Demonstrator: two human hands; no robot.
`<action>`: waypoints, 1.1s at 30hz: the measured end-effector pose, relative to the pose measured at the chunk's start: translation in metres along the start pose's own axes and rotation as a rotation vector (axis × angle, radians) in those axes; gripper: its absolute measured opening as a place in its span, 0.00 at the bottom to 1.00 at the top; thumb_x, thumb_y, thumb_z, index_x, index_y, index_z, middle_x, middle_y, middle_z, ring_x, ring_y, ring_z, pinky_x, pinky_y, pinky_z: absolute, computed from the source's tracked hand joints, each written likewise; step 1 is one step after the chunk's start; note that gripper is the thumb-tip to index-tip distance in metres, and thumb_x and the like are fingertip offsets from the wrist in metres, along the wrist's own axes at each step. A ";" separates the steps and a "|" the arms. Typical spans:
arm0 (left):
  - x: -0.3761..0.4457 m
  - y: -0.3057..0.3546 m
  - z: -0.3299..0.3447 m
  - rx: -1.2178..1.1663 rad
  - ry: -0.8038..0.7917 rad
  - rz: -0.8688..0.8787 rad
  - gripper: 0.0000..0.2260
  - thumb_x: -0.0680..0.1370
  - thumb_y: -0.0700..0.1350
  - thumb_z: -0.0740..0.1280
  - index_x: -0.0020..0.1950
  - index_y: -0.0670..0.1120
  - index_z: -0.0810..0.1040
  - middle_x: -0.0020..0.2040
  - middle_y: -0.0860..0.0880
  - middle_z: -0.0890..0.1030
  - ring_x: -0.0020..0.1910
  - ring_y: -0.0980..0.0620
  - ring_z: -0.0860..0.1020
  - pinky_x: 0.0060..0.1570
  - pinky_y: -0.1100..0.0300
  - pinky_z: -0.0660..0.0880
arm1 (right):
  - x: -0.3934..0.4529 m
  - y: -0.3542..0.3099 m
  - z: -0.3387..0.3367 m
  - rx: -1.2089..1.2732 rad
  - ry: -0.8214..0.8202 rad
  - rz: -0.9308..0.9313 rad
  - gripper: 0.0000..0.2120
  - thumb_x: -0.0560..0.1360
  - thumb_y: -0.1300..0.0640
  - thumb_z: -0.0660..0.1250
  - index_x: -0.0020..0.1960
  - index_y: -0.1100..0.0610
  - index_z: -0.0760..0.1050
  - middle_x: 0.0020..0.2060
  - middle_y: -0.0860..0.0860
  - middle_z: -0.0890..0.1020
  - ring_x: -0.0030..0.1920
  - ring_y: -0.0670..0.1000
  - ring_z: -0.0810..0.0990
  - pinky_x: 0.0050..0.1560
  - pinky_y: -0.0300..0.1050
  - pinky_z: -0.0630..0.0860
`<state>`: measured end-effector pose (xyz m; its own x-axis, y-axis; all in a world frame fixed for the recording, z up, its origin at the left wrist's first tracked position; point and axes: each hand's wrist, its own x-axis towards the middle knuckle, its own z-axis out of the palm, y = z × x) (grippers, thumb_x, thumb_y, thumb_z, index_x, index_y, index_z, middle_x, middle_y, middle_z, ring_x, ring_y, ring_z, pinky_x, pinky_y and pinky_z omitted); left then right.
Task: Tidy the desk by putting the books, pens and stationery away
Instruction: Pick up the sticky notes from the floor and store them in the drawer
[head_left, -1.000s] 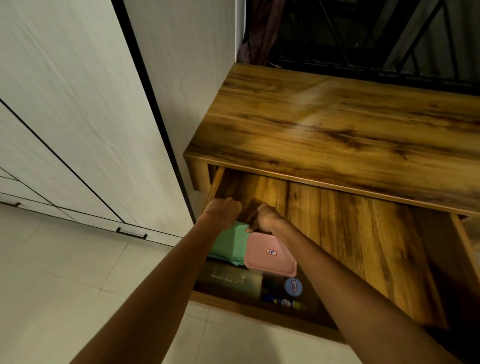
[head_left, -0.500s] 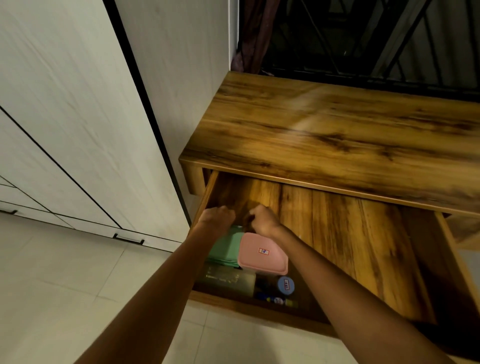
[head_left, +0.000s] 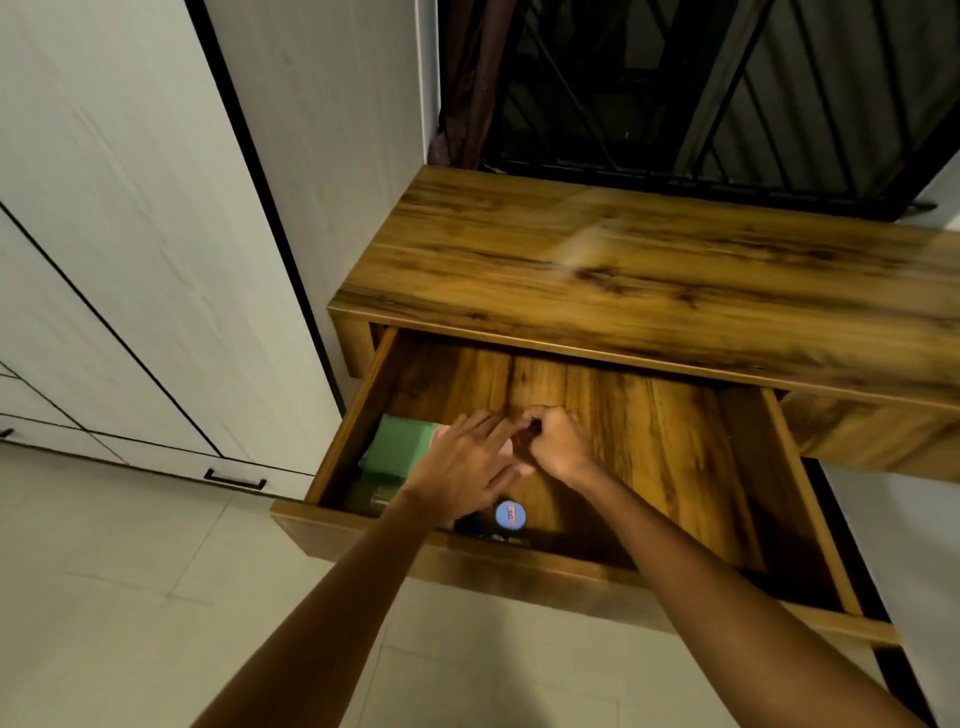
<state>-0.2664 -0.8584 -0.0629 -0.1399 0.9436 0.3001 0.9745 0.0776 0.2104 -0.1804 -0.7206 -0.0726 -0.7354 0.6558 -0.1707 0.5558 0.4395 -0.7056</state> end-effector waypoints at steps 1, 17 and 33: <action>-0.006 0.012 -0.001 -0.046 -0.030 -0.011 0.27 0.76 0.61 0.58 0.68 0.46 0.70 0.61 0.47 0.77 0.60 0.49 0.73 0.59 0.54 0.72 | -0.013 0.006 -0.005 0.041 -0.052 -0.009 0.11 0.70 0.69 0.62 0.48 0.58 0.78 0.47 0.55 0.83 0.51 0.53 0.80 0.51 0.47 0.76; -0.030 0.070 0.031 0.239 -0.401 -0.101 0.50 0.66 0.61 0.74 0.78 0.48 0.48 0.78 0.44 0.50 0.77 0.43 0.50 0.75 0.47 0.48 | -0.123 0.074 -0.055 -0.412 -0.460 0.094 0.57 0.62 0.46 0.79 0.78 0.47 0.43 0.78 0.50 0.49 0.77 0.56 0.49 0.75 0.54 0.55; 0.033 0.042 0.039 0.364 -0.326 -0.166 0.61 0.61 0.66 0.74 0.72 0.52 0.28 0.75 0.42 0.32 0.76 0.37 0.40 0.69 0.44 0.35 | -0.077 0.078 -0.060 -0.809 0.106 -0.077 0.68 0.57 0.36 0.77 0.76 0.52 0.30 0.74 0.58 0.30 0.74 0.63 0.31 0.71 0.66 0.38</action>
<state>-0.2235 -0.8118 -0.0801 -0.2929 0.9557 -0.0280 0.9496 0.2874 -0.1247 -0.0573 -0.6997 -0.0736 -0.7647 0.6426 -0.0481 0.6430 0.7658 0.0089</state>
